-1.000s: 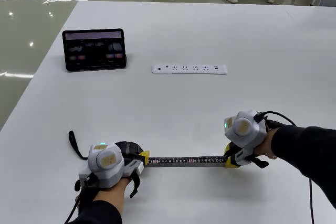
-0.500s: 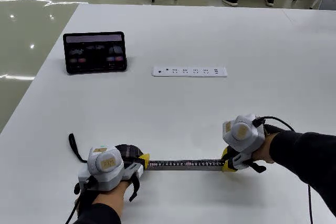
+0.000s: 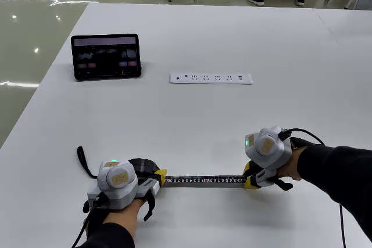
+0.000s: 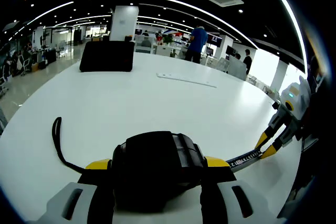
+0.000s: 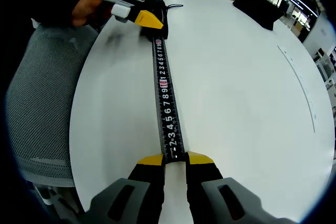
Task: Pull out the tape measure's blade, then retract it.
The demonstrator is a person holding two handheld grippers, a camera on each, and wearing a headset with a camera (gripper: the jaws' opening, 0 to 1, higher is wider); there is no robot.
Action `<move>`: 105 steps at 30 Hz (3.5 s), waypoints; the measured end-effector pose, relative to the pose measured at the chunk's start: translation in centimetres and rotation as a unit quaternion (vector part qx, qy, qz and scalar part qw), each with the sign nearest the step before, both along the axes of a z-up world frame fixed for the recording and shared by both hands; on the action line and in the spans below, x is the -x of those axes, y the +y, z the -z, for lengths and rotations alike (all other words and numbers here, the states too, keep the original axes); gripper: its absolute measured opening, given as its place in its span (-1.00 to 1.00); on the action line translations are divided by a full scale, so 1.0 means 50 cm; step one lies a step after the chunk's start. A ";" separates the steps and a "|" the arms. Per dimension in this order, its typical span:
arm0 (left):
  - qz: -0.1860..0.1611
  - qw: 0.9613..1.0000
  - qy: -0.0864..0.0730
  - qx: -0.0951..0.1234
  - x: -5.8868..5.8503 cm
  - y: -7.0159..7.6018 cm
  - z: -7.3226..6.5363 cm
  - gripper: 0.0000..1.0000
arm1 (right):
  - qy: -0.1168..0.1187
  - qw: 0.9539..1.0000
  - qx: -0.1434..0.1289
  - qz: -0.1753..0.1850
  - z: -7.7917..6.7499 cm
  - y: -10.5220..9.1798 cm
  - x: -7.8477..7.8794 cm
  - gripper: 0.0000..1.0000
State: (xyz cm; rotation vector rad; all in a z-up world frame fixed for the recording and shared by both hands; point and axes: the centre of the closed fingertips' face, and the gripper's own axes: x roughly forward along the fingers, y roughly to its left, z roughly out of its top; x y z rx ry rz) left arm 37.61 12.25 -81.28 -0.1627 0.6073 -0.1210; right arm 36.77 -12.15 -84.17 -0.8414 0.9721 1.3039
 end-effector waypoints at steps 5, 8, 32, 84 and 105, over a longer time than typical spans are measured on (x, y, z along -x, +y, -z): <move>0.000 1.000 0.001 0.000 0.000 0.000 0.000 0.26 | 0.000 1.000 -0.002 0.000 0.001 0.004 -0.001 -0.80; 0.000 1.000 0.001 0.001 0.000 0.000 0.000 0.26 | -0.001 1.000 -0.004 0.000 0.000 0.008 0.001 -0.79; 0.001 1.000 0.003 0.003 0.000 0.000 0.001 0.26 | -0.002 1.000 -0.016 -0.002 0.000 0.040 0.002 -0.79; 0.005 1.000 0.008 0.010 0.001 -0.002 -0.001 0.25 | -0.007 0.999 -0.042 -0.002 -0.002 0.094 0.005 -0.80; 0.021 0.999 0.012 0.028 0.005 -0.002 -0.001 0.24 | -0.006 0.998 -0.059 -0.009 -0.003 0.120 0.007 -0.79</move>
